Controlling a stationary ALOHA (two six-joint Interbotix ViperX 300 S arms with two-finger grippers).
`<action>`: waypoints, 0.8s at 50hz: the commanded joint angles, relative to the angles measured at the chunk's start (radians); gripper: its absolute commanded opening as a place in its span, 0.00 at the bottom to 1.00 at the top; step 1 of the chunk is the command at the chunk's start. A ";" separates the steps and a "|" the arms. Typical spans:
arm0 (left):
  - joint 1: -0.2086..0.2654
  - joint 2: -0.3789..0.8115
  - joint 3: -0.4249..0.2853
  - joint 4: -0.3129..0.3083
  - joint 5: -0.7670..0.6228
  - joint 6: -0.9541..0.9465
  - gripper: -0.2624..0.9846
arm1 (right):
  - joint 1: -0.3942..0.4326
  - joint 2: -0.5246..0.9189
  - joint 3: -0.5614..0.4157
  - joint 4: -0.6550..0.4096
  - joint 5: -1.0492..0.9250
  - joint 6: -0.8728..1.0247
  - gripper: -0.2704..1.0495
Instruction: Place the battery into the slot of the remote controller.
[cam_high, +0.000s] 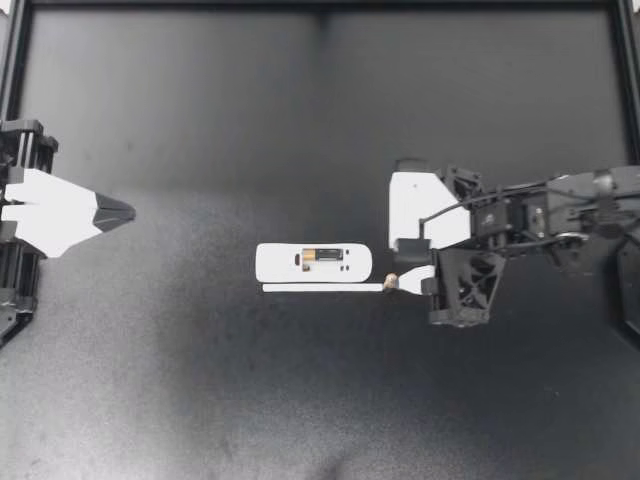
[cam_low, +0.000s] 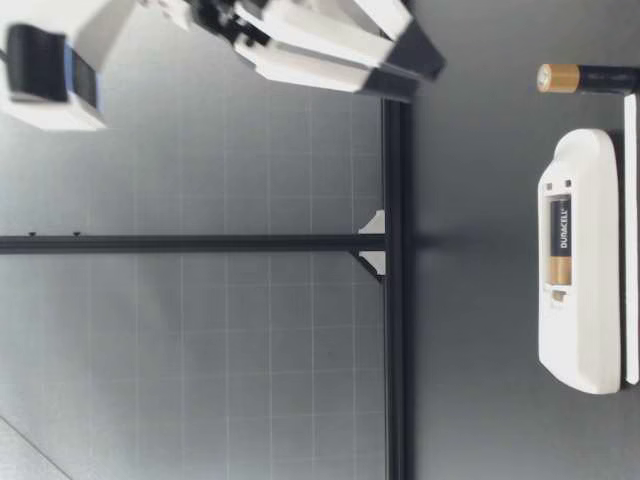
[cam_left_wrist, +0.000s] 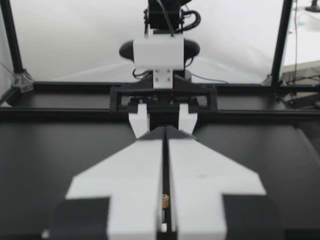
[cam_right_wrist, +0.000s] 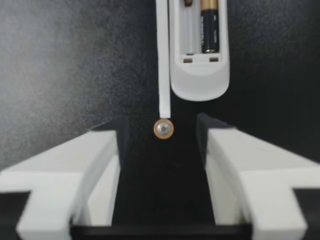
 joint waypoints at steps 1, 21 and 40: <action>0.002 0.008 -0.014 -0.002 -0.009 -0.002 0.07 | -0.006 0.018 -0.031 -0.002 0.006 -0.003 0.60; 0.003 0.011 -0.012 -0.002 -0.009 0.000 0.07 | -0.006 0.129 -0.046 -0.005 0.012 -0.005 0.60; 0.002 0.011 -0.011 -0.002 -0.005 0.002 0.07 | -0.006 0.184 -0.060 -0.003 0.012 -0.002 0.59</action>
